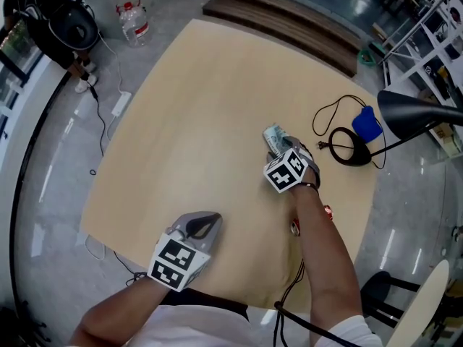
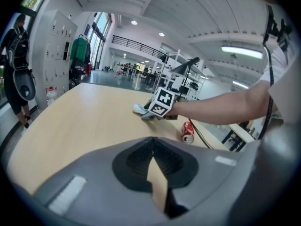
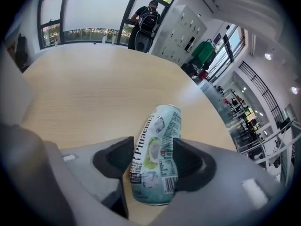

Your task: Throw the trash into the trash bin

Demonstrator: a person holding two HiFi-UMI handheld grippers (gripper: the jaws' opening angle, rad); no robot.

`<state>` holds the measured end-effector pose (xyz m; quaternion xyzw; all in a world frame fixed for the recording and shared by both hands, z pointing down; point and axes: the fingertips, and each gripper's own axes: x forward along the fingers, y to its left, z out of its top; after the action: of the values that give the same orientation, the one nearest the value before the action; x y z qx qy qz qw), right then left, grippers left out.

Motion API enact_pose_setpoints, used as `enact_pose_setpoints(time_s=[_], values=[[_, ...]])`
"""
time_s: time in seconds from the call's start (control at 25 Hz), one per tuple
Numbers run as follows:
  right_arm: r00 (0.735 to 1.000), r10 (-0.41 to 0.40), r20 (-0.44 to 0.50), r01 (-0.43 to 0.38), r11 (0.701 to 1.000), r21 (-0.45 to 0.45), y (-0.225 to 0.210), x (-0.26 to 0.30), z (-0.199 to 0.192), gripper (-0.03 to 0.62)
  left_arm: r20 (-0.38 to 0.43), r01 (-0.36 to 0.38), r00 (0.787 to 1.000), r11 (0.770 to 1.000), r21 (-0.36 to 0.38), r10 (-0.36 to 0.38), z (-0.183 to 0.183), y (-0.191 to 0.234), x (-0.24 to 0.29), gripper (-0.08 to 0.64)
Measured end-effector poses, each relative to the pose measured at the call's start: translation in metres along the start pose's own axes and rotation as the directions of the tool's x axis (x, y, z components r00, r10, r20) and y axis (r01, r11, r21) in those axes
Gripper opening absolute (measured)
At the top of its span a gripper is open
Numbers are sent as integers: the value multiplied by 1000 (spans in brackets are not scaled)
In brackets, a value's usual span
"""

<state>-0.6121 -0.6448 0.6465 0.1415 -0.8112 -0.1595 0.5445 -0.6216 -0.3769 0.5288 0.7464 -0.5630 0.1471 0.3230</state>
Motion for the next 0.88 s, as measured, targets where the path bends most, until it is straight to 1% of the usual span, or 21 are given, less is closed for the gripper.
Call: enact_pose_setpoints(time_s=[0.04, 0.16, 0.2, 0.4, 0.56, 0.68, 0.76, 0.8, 0.88], values=[[1000, 12, 4, -12, 1000, 20, -1, 0, 0, 261, -1, 0, 1000, 1000, -2, 0, -1, 1, 0, 6], [997, 69, 31, -72, 990, 120, -5, 2, -4, 253, -11, 0, 1000, 1000, -3, 0, -4, 1, 1, 6], [996, 78, 37, -82, 987, 137, -7, 2, -6, 238, -15, 1, 1000, 1000, -3, -1, -6, 0, 1, 6], [997, 72, 43, -77, 989, 130, -10, 1, -9, 225, -32, -1, 999, 1000, -2, 0, -14, -1, -3, 6], [996, 53, 78, -65, 983, 171, -12, -7, -1, 214, -29, 0, 1000, 1000, 7, 0, -12, 0, -6, 6], [995, 63, 83, -80, 973, 218, -7, -10, -1, 206, -19, 6, 1000, 1000, 13, -5, -9, 0, -7, 6], [993, 72, 92, -95, 955, 279, -5, -10, -4, 204, -18, 17, 1000, 1000, 18, -17, -7, -3, -8, 6], [991, 82, 103, -111, 939, 326, -4, -9, -7, 204, -18, 23, 1000, 1000, 21, -22, -8, -4, -8, 6], [986, 106, 132, -153, 891, 428, -3, -11, -16, 204, -20, 31, 999, 999, 23, -30, -10, -7, -9, 6]])
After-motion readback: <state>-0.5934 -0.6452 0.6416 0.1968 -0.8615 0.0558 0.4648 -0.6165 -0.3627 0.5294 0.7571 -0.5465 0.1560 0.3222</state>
